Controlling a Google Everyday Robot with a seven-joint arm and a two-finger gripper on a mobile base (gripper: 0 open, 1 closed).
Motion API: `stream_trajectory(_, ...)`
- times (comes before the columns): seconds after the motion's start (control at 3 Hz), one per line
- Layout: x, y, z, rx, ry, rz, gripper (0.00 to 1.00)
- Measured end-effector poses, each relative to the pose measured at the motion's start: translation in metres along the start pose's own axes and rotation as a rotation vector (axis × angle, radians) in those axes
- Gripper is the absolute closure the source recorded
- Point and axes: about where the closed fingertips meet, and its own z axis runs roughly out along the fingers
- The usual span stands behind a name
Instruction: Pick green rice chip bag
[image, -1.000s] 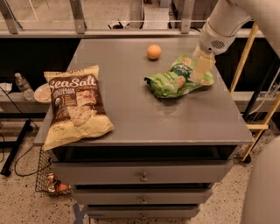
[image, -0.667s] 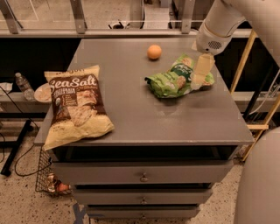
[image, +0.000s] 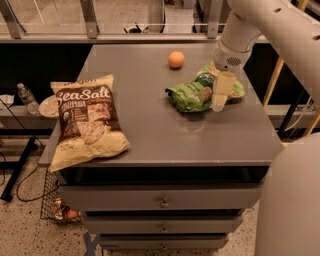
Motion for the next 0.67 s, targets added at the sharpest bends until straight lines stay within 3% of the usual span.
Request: stream_trajectory(0.67, 0.0046, 0.0075, 0.0196, -0.039, 0.005, 0.01, 0.4)
